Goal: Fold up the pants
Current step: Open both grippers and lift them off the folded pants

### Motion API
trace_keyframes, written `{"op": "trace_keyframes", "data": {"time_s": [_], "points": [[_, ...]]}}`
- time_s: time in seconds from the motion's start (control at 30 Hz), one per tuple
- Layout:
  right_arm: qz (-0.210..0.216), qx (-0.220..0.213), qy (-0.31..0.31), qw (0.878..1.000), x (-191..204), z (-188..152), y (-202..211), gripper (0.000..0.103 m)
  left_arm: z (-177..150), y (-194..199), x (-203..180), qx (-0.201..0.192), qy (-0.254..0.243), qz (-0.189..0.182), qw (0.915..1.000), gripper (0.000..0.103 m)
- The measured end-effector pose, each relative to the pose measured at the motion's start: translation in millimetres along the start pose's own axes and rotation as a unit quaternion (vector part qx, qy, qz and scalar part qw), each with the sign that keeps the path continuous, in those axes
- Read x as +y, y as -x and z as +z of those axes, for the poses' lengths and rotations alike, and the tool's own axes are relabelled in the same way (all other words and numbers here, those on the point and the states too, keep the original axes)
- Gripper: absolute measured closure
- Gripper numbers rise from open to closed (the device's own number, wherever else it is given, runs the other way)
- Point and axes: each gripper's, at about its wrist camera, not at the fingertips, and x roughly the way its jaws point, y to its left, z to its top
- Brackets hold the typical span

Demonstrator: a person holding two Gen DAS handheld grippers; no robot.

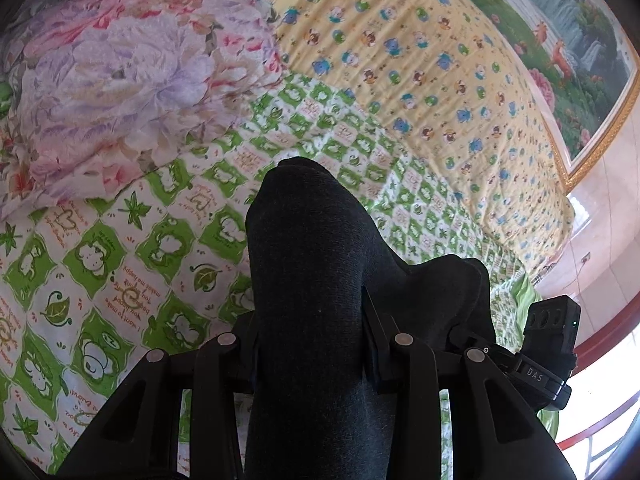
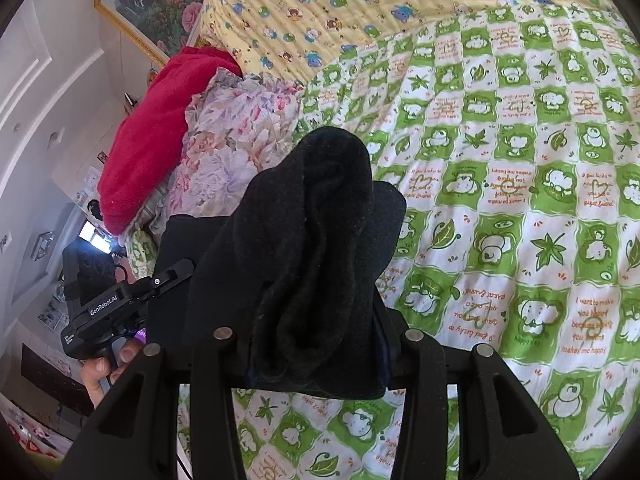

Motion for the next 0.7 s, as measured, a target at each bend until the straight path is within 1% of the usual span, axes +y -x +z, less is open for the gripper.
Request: {"op": "trace_keyframes", "data": {"time_s": [0.1, 0.2, 0.27, 0.33, 0.37, 0.43, 0.5, 0.57, 0.63, 0.7], "points": [[-0.016, 0.019, -0.009, 1.0, -7, -3, -10, 0.051, -5, -7, 6, 0.008, 0.004, 0.013, 0.9999, 0.06], [-0.017, 0.018, -0.019, 1.0, -15, -7, -8, 0.046, -9, -4, 12, 0.003, 0.017, 0.02, 0.9997, 0.05], [-0.019, 0.011, -0.026, 0.999, -19, -10, -1, 0.042, -11, 4, 19, -0.007, 0.029, 0.027, 0.9992, 0.04], [-0.025, 0.001, -0.028, 0.999, -22, -10, 7, 0.038, -13, 13, 24, -0.016, 0.038, 0.024, 0.9988, 0.038], [-0.028, -0.006, -0.028, 0.999, -23, -10, 13, 0.035, -15, 17, 25, -0.018, 0.041, 0.026, 0.9986, 0.037], [-0.036, -0.015, -0.025, 0.999, -22, -9, 22, 0.032, -18, 25, 26, -0.022, 0.039, 0.036, 0.9984, 0.035], [-0.041, -0.022, -0.019, 0.999, -20, -8, 29, 0.031, -22, 30, 23, -0.024, 0.027, 0.046, 0.9983, 0.035], [-0.047, -0.024, -0.009, 0.999, -16, -9, 35, 0.027, -28, 34, 18, -0.024, 0.012, 0.058, 0.9979, 0.031], [-0.052, -0.028, 0.004, 0.998, -10, -11, 40, 0.025, -35, 37, 11, -0.023, -0.006, 0.074, 0.997, 0.029], [-0.057, -0.028, 0.016, 0.998, -4, -13, 43, 0.024, -42, 38, 7, -0.019, -0.018, 0.081, 0.9964, 0.028]]}}
